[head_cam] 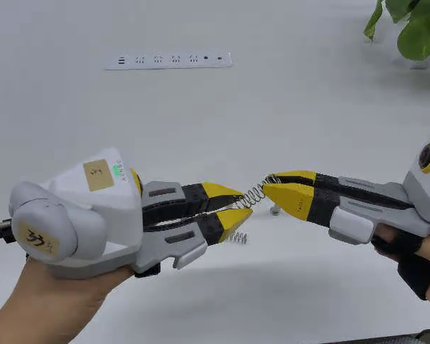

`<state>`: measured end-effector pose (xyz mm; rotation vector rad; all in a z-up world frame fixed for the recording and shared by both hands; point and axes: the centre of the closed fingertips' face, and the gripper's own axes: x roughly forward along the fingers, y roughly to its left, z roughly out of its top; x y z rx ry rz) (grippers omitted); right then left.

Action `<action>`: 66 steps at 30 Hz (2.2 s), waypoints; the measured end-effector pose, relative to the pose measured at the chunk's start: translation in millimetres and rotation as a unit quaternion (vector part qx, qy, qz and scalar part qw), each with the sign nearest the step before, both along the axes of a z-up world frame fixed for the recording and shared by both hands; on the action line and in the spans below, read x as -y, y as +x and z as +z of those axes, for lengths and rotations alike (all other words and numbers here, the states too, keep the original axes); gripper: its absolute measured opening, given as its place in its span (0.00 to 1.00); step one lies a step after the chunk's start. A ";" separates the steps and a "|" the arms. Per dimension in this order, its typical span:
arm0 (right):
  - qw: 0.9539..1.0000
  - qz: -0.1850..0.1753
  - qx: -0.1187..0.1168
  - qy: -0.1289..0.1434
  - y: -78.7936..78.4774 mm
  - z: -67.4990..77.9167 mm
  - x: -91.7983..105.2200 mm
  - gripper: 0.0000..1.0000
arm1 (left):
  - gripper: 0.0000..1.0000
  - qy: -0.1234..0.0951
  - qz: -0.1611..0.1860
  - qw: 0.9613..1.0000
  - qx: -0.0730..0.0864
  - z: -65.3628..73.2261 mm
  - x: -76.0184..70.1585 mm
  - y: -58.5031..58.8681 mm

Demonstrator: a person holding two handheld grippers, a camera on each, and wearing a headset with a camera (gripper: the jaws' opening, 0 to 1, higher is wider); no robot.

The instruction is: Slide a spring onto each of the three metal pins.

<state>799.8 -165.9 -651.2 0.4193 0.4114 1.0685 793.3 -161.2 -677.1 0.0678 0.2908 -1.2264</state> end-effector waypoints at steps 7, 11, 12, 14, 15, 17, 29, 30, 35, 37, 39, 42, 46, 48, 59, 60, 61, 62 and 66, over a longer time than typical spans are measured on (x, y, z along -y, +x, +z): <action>0.998 0.025 0.023 -0.044 -4.1 -0.8 -5.2 0.12 | 0.11 0.015 -0.010 1.000 0.006 -5.2 0.0 -3.5; 0.996 0.039 0.036 -0.069 -6.4 -2.5 -8.3 0.12 | 0.11 0.027 -0.017 0.999 0.012 -8.6 0.4 -5.7; 0.995 0.043 0.040 -0.075 -7.0 -2.6 -9.3 0.12 | 0.11 0.029 -0.019 0.999 0.013 -9.4 0.4 -6.1; 0.994 0.048 0.045 -0.083 -7.5 -2.3 -10.7 0.12 | 0.11 0.032 -0.021 0.999 0.015 -10.4 0.1 -6.3; 0.994 0.050 0.048 -0.087 -7.7 -2.3 -11.2 0.12 | 0.11 0.033 -0.022 0.999 0.016 -10.8 -0.3 -6.2; 0.992 0.056 0.054 -0.097 -8.8 -2.4 -12.9 0.12 | 0.11 0.038 -0.025 0.999 0.019 -11.9 -0.3 -6.5; 0.984 0.080 0.082 -0.137 -11.4 -3.9 -15.9 0.12 | 0.11 0.046 -0.033 0.998 0.024 -14.7 0.6 -7.7; 0.984 0.080 0.082 -0.138 -10.5 -5.0 -14.4 0.12 | 0.11 0.047 -0.033 0.998 0.024 -15.0 0.4 -7.9; 0.982 0.087 0.084 -0.146 -12.0 -7.0 -14.6 0.12 | 0.10 0.048 -0.036 0.998 0.022 -16.8 0.5 -9.4; 0.982 0.089 0.083 -0.147 -13.0 -7.3 -15.1 0.12 | 0.10 0.049 -0.036 0.998 0.022 -17.3 0.6 -9.8; 0.981 0.095 0.082 -0.148 -14.7 -7.6 -15.9 0.12 | 0.10 0.047 -0.035 0.998 0.022 -17.0 0.7 -9.5; 0.977 0.108 0.082 -0.163 -16.8 -9.5 -16.6 0.16 | 0.10 0.047 -0.035 0.998 0.021 -17.2 0.9 -9.3; 0.966 0.143 0.092 -0.196 -20.0 -10.4 -15.5 0.22 | 0.10 0.046 -0.035 0.998 0.021 -17.1 1.0 -9.0; 0.955 0.165 0.108 -0.220 -19.0 -9.1 -14.0 0.23 | 0.10 0.046 -0.036 0.998 0.021 -17.5 0.9 -8.6; 0.871 0.316 0.154 -0.344 -18.5 -15.9 -13.7 0.25 | 0.10 0.050 -0.042 0.998 0.025 -18.4 4.5 -10.8; 0.861 0.331 0.155 -0.353 -17.8 -19.1 -11.3 0.25 | 0.10 0.051 -0.042 0.998 0.025 -18.7 4.9 -11.1; 0.852 0.342 0.158 -0.363 -17.7 -21.1 -10.8 0.25 | 0.10 0.051 -0.043 0.997 0.025 -19.3 5.1 -11.4; 0.839 0.357 0.162 -0.376 -18.5 -23.1 -11.5 0.25 | 0.10 0.053 -0.044 0.997 0.025 -19.9 5.6 -11.8; 0.803 0.404 0.171 -0.404 -22.1 -30.2 -13.4 0.24 | 0.10 0.051 -0.044 0.997 0.024 -20.8 6.1 -11.9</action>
